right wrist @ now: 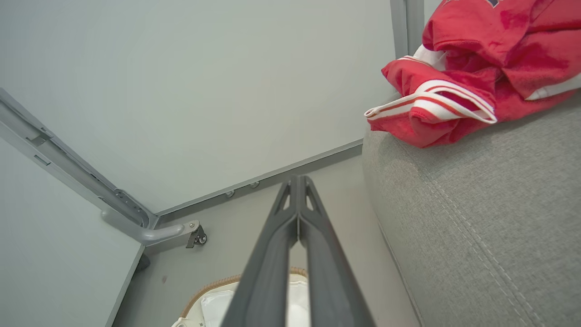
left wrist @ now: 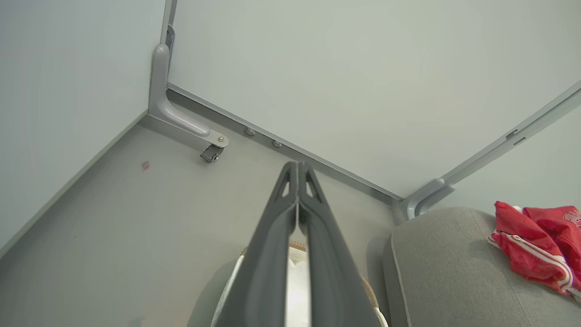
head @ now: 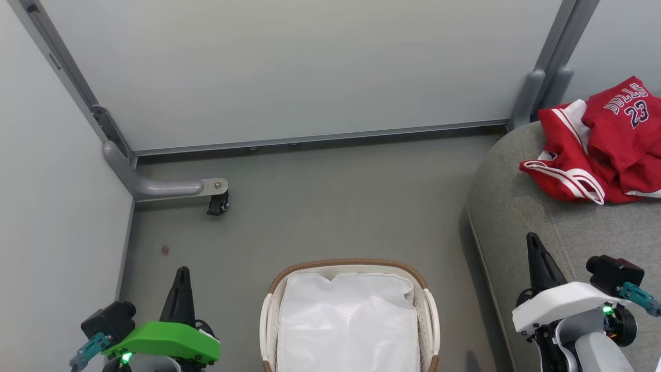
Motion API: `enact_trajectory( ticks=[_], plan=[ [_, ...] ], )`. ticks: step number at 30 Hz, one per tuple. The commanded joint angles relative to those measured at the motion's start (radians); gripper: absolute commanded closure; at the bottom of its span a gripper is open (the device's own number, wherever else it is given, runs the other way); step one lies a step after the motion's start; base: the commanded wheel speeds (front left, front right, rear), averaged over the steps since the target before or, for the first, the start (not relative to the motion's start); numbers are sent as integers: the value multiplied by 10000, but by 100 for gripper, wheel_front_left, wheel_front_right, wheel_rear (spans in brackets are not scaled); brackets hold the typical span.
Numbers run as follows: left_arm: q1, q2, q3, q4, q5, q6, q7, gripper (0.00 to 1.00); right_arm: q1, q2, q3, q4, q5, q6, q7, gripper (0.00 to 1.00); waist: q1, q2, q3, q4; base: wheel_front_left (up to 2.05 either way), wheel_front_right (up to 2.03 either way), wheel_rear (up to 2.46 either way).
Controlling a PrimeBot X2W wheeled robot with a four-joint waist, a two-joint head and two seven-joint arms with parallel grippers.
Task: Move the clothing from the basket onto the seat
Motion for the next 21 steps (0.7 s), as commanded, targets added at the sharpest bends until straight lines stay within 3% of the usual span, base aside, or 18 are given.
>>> enact_trajectory(
  ticks=[1,21],
  plan=[
    [-154,24,120,-205,-351,-39,89,100,-24,-70,-43,-215,430,-2,91,100,0,0,-4,-8,0,0,0],
    [-225,37,637,-568,-2840,-75,868,100,93,-97,-163,-514,3499,-4,855,100,0,0,-57,-120,0,0,0]
  ],
)
